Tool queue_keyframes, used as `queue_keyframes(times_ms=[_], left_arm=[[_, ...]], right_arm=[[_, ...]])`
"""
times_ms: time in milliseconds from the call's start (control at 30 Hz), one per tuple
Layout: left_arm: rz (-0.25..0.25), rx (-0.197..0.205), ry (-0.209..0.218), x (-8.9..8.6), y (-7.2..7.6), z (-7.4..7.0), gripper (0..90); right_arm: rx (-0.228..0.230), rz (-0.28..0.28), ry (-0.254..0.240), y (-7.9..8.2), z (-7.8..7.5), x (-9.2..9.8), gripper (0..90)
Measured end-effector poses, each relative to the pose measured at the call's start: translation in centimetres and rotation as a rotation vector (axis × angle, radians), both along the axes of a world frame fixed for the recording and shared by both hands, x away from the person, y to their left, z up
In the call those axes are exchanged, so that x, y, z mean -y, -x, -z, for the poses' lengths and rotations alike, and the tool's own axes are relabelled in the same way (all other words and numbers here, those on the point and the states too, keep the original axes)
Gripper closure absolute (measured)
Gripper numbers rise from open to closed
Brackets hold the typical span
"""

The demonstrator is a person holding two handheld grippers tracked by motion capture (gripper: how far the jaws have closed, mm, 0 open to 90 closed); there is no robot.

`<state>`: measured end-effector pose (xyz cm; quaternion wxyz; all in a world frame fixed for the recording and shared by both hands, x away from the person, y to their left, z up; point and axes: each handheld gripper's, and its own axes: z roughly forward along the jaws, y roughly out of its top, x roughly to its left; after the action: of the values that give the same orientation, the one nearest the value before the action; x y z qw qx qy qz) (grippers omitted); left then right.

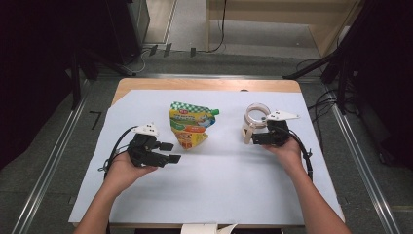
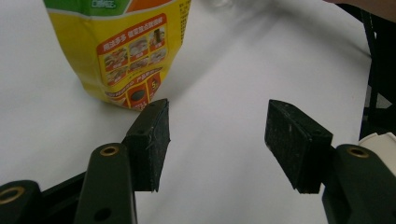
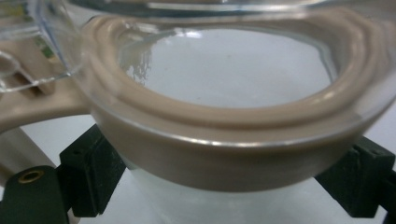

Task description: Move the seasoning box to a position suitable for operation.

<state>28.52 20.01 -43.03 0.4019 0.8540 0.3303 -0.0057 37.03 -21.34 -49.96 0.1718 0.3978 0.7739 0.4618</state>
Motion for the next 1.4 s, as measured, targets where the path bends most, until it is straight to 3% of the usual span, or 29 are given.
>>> queue_keyframes(times_ms=[233, 700, 1000, 1333, 1400], left_arm=[[0.026, 0.001, 0.000, 0.7, -0.1, 0.0, 41.3], [0.075, -0.001, -0.001, 2.5, -0.4, 0.1, 41.3], [0.103, 0.001, -0.004, 3.3, -0.5, 0.1, 41.4], [0.107, 0.004, -0.003, 3.6, -0.4, 0.1, 41.6], [0.110, 0.002, -0.002, 3.7, -0.4, 0.1, 41.7]], right_arm=[[0.009, -0.028, 0.008, 1.7, -0.6, -0.6, 12.2], [-0.021, -0.073, 0.004, 5.4, -0.7, -2.5, 12.2], [-0.024, -0.146, 0.009, 8.3, -0.7, -5.3, 12.3], [-0.027, -0.213, 0.048, 9.6, 0.6, -8.3, 12.2], [0.001, -0.212, 0.048, 9.8, 0.8, -8.5, 12.2]])
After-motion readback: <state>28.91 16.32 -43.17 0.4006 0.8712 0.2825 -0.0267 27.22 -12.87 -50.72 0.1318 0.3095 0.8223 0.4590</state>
